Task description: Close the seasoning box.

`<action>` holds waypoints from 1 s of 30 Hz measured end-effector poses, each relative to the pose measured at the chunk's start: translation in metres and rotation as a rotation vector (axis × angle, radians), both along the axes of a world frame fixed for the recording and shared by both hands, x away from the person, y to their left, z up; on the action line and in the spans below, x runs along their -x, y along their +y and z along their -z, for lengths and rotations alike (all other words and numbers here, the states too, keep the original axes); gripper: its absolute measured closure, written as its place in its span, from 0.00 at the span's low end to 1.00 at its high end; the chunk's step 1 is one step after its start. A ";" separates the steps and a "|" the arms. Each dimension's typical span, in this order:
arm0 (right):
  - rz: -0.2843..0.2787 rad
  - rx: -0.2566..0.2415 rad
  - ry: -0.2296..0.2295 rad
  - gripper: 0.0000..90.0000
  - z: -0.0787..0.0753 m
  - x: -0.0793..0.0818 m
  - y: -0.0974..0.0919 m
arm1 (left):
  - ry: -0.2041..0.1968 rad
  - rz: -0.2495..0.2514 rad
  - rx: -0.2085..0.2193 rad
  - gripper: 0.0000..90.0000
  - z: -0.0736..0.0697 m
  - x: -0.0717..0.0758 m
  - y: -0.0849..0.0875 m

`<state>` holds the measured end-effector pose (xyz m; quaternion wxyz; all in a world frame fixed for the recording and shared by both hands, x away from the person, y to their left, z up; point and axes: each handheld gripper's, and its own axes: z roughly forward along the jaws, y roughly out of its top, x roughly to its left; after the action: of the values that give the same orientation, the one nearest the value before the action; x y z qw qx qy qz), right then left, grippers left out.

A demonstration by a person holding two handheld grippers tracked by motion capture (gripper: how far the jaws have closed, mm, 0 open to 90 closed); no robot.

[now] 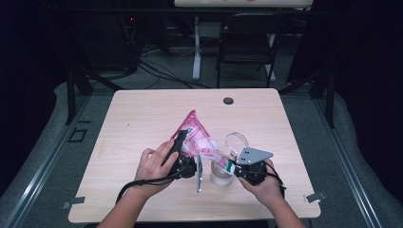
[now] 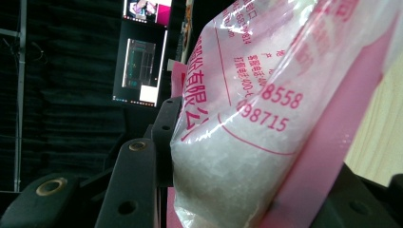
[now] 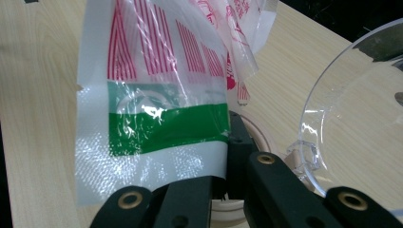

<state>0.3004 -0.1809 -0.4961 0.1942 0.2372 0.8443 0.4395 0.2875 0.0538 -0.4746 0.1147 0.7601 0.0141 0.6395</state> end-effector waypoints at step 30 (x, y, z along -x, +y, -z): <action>-0.003 0.008 0.006 1.00 0.002 -0.001 0.000 | -0.008 -0.004 0.001 0.66 -0.002 0.001 -0.002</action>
<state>0.3014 -0.1807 -0.4984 0.1919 0.2366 0.8471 0.4355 0.2867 0.0517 -0.4729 0.1138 0.7575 0.0153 0.6427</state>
